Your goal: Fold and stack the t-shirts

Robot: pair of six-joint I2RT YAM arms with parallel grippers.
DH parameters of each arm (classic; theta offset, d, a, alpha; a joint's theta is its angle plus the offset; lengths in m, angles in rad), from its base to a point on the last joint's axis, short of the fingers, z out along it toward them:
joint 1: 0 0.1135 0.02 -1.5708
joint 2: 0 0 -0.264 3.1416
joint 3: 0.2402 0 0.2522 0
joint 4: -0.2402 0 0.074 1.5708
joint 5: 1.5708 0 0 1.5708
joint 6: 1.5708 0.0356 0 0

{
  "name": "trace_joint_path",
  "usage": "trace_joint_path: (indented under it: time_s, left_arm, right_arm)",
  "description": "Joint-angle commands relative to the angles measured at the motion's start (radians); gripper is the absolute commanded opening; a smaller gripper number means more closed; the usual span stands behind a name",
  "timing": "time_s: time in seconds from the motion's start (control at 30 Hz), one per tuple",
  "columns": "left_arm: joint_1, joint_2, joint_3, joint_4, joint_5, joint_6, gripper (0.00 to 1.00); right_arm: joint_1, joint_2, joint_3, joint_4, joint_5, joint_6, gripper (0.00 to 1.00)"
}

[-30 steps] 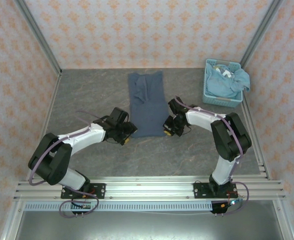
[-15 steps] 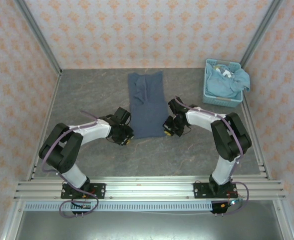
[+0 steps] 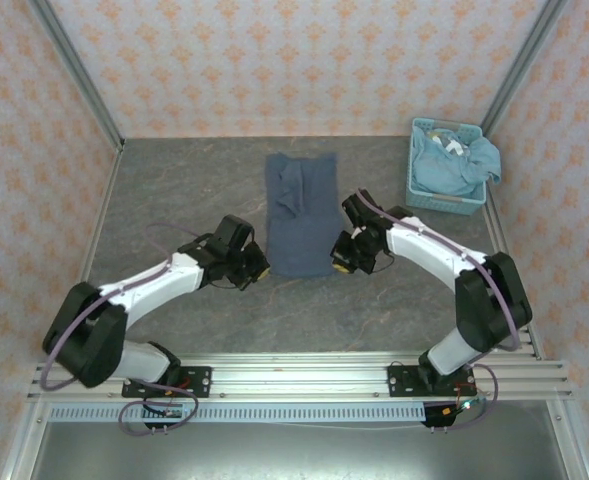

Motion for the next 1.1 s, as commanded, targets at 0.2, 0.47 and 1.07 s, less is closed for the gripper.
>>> trace_joint_path:
  time_s: [0.2,0.47,1.07]
  left_arm:
    - [-0.065,-0.297,-0.064,-0.257,0.173,0.13,0.0]
    - [-0.093,-0.472,0.036,-0.237,0.116,0.046,0.0]
    - [0.002,-0.06,0.398,-0.276,-0.047,0.088,0.0]
  right_arm:
    - [0.071,-0.247,-0.067,-0.293,-0.098,-0.007,0.0]
    - [0.072,-0.387,0.042,-0.4,-0.117,0.108,0.0]
    - [-0.126,-0.068,0.271,-0.36,-0.139,0.065,0.0]
